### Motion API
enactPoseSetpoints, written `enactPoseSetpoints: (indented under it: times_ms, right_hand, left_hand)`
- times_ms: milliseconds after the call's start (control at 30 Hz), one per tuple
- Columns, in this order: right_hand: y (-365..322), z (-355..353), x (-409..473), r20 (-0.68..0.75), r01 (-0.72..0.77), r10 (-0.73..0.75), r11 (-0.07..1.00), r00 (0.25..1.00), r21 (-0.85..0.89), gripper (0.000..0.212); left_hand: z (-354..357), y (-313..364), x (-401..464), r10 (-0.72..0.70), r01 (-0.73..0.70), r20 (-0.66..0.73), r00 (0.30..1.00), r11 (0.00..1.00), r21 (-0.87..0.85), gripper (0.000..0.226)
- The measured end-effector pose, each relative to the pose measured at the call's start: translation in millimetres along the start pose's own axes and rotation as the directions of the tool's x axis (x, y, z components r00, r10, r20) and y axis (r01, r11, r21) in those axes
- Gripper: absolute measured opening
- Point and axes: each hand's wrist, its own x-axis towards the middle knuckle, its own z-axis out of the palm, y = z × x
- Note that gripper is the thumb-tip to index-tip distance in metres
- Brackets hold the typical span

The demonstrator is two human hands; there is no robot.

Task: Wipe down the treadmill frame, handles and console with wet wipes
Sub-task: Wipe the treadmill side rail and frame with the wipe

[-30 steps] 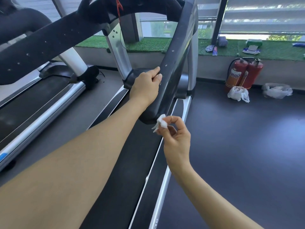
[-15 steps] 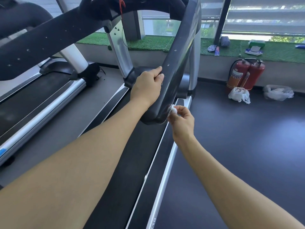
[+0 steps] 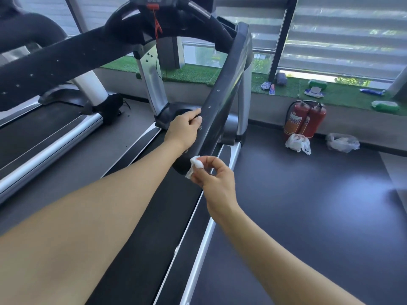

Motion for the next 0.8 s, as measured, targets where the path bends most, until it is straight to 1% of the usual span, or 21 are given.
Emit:
enactPoseSetpoints:
  times_ms: [67,133,167,233,300,333,433,533,600,667,733,800]
  right_hand:
    - [-12.0,-2.9,2.6,0.065,-0.033,0.032,0.999,0.997,0.016,0.008]
    - [-26.5,-7.6,10.6,0.109,-0.058,0.053,0.997,0.993,0.046,0.010]
    - [-34.6,-10.9,16.5,0.111,-0.063,0.058,0.997,0.992,0.043,0.013]
    - [-51.8,-18.3,31.6,0.084,-0.066,0.065,0.998,0.994,0.009,0.018]
    - [-69.6,-28.0,48.9,0.047,-0.065,0.065,0.998,0.997,-0.003,0.020]
    - [-78.5,-33.9,57.8,0.032,-0.061,0.061,0.998,0.998,-0.007,0.020]
    - [-106.8,-53.8,84.7,0.004,-0.053,0.054,0.998,0.999,-0.043,0.019]
    - [-132.0,-79.5,120.1,0.000,-0.046,0.046,0.998,0.999,-0.044,0.018]
    - [-147.8,-99.1,147.5,0.013,-0.044,0.045,0.999,0.999,-0.025,0.017]
    - [-164.7,-121.4,175.1,0.039,-0.035,0.036,0.999,0.999,-0.032,0.019]
    - [-183.6,-144.8,204.4,0.067,-0.011,0.014,0.999,0.998,-0.047,0.021]
    - [-201.7,-166.8,235.1,0.082,-0.001,0.007,0.997,0.997,-0.077,0.022]
  left_hand:
    - [-3.2,4.1,0.3,-0.006,0.007,0.021,1.000,1.000,-0.029,0.031]
    - [-6.7,9.1,3.1,-0.009,0.010,0.028,1.000,1.000,-0.030,0.015]
    - [-9.0,12.9,5.4,-0.002,0.003,0.017,1.000,1.000,-0.025,0.012]
    - [-14.1,23.8,10.5,0.031,-0.031,-0.019,0.999,0.999,-0.016,0.013]
    - [-18.1,39.9,14.8,0.068,-0.069,-0.054,0.996,0.998,-0.015,0.025]
    - [-18.5,47.9,17.6,0.078,-0.080,-0.055,0.995,0.996,-0.028,0.027]
    - [-12.3,69.8,28.0,0.066,-0.062,0.017,0.998,0.982,-0.180,0.025]
    - [3.6,98.9,43.5,0.039,0.002,0.124,0.992,0.948,-0.318,0.026]
    - [19.5,121.2,57.5,0.027,0.053,0.218,0.976,0.934,-0.354,0.029]
    - [40.2,142.0,76.2,0.023,0.086,0.283,0.959,0.927,-0.366,0.029]
    - [65.2,163.6,97.7,0.038,0.078,0.277,0.960,0.914,-0.397,0.030]
    - [92.6,184.4,118.1,0.031,0.076,0.237,0.971,0.900,-0.429,0.024]
